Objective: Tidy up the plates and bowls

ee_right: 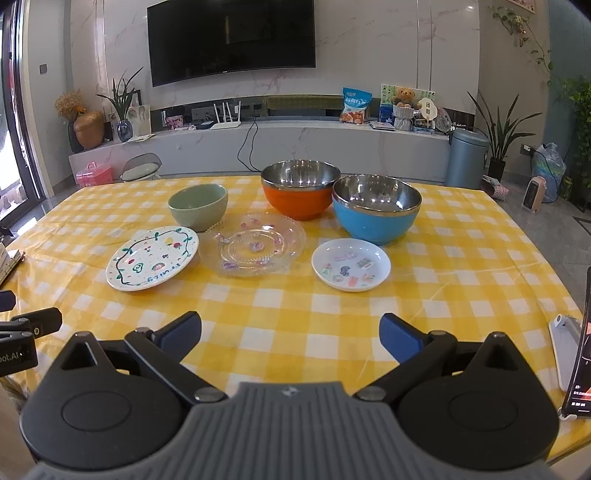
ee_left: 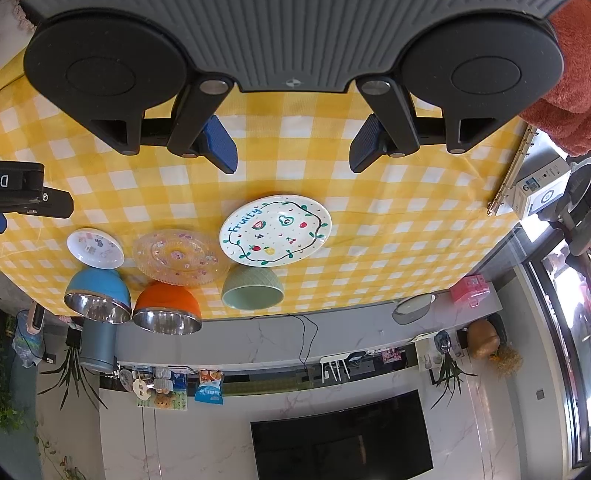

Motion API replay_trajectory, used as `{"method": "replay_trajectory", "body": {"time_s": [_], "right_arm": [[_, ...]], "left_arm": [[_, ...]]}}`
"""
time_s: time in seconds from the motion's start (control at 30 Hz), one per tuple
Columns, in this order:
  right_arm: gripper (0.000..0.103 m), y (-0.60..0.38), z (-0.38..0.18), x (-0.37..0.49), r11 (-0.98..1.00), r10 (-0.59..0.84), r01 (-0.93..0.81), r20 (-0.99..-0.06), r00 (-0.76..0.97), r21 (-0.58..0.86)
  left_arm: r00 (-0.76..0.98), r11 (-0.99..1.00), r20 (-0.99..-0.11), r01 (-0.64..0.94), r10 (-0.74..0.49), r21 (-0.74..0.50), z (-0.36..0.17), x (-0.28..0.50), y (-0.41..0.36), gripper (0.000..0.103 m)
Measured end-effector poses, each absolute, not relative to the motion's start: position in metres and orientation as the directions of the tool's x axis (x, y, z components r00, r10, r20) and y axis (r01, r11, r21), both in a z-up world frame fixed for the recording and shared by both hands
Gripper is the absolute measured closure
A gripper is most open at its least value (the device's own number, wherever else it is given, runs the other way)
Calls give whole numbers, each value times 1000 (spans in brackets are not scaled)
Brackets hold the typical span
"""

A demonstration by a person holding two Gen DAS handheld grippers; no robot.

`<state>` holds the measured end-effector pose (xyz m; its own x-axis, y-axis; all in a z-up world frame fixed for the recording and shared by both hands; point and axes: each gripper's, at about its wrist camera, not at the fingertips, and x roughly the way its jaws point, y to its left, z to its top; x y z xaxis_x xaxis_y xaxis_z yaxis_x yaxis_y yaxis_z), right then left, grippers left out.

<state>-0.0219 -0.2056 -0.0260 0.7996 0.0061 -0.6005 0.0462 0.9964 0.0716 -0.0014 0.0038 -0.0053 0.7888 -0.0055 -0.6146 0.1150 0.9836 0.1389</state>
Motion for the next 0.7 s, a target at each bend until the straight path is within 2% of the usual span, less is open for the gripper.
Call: {"method": "replay_trajectory", "body": {"time_s": [0.7], "right_arm": [[3,-206,-29,-20,996,4,48,-605,796,70]], "left_arm": [[789,983,-615,115,-3,143,-5,-2,2,21]]}}
